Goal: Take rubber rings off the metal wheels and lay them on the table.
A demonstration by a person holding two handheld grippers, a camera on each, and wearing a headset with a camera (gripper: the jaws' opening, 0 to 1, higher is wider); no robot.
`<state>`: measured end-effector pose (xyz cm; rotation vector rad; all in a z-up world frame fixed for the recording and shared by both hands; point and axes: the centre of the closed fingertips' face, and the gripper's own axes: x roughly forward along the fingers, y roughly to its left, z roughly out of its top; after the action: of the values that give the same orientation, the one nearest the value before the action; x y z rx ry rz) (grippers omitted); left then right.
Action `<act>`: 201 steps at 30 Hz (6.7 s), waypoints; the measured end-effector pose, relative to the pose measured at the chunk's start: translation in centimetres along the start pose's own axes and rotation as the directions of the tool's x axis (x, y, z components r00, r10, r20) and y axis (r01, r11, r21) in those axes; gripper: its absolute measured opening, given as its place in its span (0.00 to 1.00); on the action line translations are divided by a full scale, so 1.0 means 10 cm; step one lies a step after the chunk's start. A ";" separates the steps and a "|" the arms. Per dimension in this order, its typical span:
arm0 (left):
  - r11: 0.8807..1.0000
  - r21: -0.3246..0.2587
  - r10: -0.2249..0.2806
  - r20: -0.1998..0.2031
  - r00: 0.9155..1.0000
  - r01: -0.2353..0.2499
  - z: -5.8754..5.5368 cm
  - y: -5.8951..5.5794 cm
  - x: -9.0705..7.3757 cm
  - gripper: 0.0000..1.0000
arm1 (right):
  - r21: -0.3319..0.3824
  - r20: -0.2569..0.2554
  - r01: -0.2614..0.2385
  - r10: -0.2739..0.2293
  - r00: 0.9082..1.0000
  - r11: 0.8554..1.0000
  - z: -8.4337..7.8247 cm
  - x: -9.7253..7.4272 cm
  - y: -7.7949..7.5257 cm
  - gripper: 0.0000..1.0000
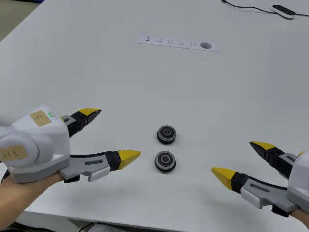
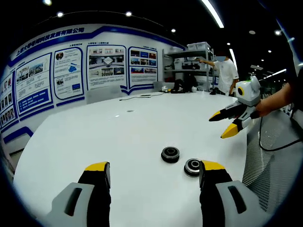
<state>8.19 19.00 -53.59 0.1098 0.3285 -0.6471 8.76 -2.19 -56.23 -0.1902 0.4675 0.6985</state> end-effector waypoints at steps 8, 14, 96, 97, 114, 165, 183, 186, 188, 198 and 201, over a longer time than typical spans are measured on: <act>0.998 0.028 -0.057 -0.002 0.998 0.057 0.00 -0.14 0.08 0.72 | 0.018 0.009 -0.017 0.017 1.000 1.000 0.00 -0.01 0.01 0.58; 0.992 0.030 -0.125 -0.018 0.992 0.125 -0.05 -0.31 0.16 0.66 | 0.041 0.017 -0.021 0.020 1.000 0.999 0.01 0.00 0.02 0.56; 0.911 0.114 -0.369 -0.204 0.907 0.396 -0.39 -0.85 0.61 0.19 | 0.187 -0.003 -0.062 0.064 0.998 0.980 -0.11 -0.02 0.14 0.42; 0.908 0.115 -0.375 -0.206 0.904 0.403 -0.39 -0.87 0.61 0.19 | 0.186 -0.003 -0.062 0.064 0.998 0.981 -0.11 -0.02 0.13 0.42; 0.915 0.102 -0.365 -0.209 0.907 0.391 -0.37 -0.86 0.64 0.15 | 0.187 -0.001 -0.082 0.084 0.996 0.979 -0.11 0.00 0.19 0.41; 0.863 0.233 -0.387 -0.266 0.883 0.448 -0.40 -0.84 0.62 0.13 | 0.590 0.008 -0.282 0.343 0.939 0.757 0.08 0.64 1.05 0.39; 0.860 0.239 -0.390 -0.262 0.883 0.451 -0.42 -0.85 0.62 0.13 | 0.708 -0.006 -0.246 0.354 0.935 0.662 0.05 0.67 1.07 0.40; 0.859 0.241 -0.391 -0.261 0.883 0.452 -0.42 -0.85 0.62 0.13 | 0.709 -0.008 -0.247 0.357 0.934 0.661 0.05 0.67 1.07 0.40; 0.858 0.243 -0.391 -0.262 0.882 0.452 -0.42 -0.85 0.62 0.13 | 0.715 -0.009 -0.247 0.362 0.932 0.653 0.05 0.68 1.08 0.40; 0.856 0.247 -0.392 -0.265 0.881 0.455 -0.43 -0.86 0.63 0.13 | 0.743 0.003 -0.251 0.373 0.928 0.620 0.05 0.65 1.08 0.37; 0.855 0.246 -0.393 -0.266 0.881 0.456 -0.43 -0.86 0.63 0.13 | 0.745 0.004 -0.251 0.372 0.928 0.618 0.05 0.66 1.08 0.37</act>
<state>6.52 9.43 -59.69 0.4095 0.4590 -1.1342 6.21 9.86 -59.07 0.6402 0.9167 0.7870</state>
